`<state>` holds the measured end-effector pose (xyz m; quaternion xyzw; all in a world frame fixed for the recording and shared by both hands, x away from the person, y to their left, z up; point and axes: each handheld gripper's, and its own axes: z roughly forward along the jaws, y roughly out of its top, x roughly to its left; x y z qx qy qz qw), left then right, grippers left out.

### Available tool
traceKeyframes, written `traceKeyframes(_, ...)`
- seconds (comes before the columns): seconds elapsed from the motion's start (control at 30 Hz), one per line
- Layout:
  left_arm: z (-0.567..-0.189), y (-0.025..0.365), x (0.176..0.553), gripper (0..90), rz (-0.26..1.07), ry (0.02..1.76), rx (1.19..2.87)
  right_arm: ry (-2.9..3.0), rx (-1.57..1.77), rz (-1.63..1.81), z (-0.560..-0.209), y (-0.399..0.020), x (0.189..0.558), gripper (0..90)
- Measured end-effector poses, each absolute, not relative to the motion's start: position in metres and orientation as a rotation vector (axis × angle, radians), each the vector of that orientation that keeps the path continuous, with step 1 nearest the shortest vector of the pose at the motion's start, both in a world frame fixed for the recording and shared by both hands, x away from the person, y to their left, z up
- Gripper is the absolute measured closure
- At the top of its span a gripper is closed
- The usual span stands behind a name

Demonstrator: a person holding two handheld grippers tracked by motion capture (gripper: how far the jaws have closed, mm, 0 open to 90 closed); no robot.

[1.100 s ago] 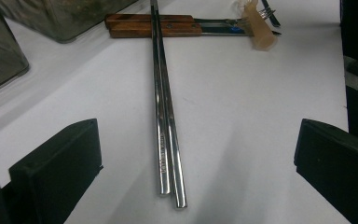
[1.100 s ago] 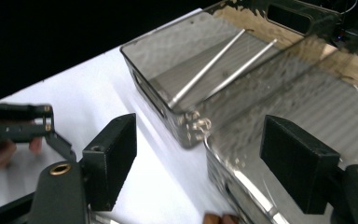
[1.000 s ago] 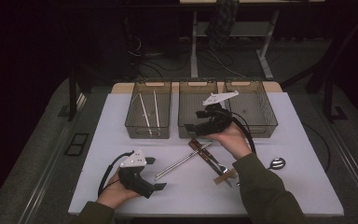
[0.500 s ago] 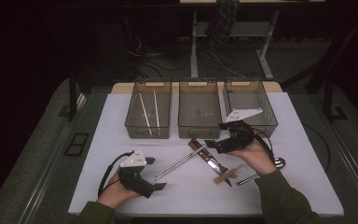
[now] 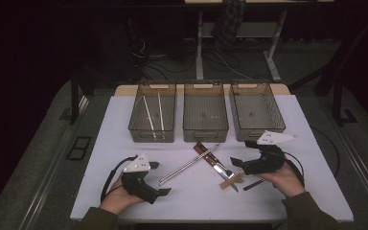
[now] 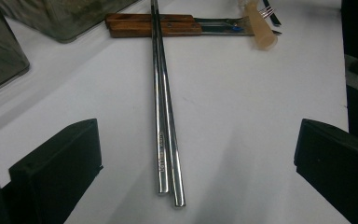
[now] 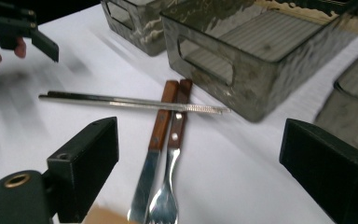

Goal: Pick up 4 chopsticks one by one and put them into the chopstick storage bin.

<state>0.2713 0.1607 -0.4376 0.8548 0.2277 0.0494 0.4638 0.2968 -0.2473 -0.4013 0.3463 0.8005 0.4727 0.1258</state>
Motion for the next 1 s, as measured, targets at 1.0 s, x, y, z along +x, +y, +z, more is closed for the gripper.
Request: traceKeyframes(1.0, -0.421, 0.162, 0.285, 29.5, 0.205, 0.604, 2.065, 2.322, 1.111, 1.305, -0.442, -0.287, 0.258, 11.3)
